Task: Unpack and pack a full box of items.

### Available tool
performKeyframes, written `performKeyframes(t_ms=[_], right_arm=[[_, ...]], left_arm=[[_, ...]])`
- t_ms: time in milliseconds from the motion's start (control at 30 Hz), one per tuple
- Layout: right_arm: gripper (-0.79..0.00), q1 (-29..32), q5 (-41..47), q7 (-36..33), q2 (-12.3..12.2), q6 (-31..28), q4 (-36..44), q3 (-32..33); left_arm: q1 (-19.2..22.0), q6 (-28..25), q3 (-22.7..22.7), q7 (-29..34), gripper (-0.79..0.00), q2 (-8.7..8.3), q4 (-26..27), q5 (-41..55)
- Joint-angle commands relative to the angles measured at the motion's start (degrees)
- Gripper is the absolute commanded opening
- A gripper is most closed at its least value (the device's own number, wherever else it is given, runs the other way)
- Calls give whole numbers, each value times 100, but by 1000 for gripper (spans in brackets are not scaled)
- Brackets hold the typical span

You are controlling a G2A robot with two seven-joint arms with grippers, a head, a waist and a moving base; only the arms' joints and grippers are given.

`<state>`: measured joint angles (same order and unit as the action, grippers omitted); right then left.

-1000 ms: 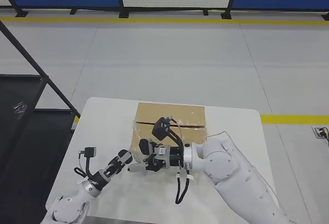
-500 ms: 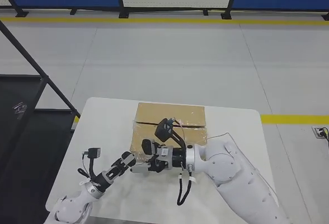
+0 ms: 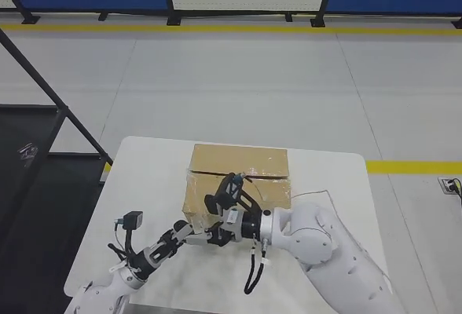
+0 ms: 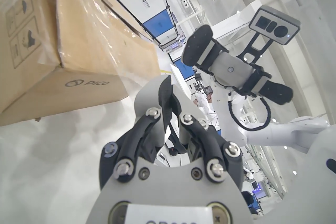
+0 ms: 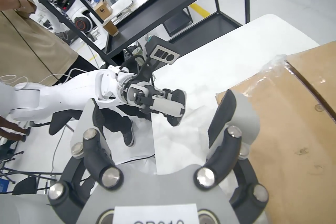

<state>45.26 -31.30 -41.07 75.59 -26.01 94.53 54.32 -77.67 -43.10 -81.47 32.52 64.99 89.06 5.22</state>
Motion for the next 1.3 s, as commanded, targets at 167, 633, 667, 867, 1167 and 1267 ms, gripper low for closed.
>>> performKeyframes(t_ms=[167, 633, 667, 867, 1167, 1267], right_arm=[[0, 600, -1492, 558, -96, 520, 718, 150], [0, 959, -1889, 919, -129, 915, 941, 295], [0, 989, -1863, 939, -137, 869, 930, 335], [0, 1055, -1688, 949, -168, 634, 736, 499], [0, 764, -1262, 762, -154, 283, 145, 493], [0, 629, -1213, 772, -131, 230, -22, 413]], left_arm=[[-311, -83, -147, -137, -785, -33, 636, -178], [-389, 180, -694, -979, -785, -57, 1405, -691], [-375, 258, -747, -1077, -785, -56, 1468, -687], [-442, 573, -1278, -1494, -785, -73, 1869, -567], [-717, 1103, -2052, -1760, -785, -100, 2309, -195], [-650, 1267, -2117, -1623, -785, -112, 2294, -37]])
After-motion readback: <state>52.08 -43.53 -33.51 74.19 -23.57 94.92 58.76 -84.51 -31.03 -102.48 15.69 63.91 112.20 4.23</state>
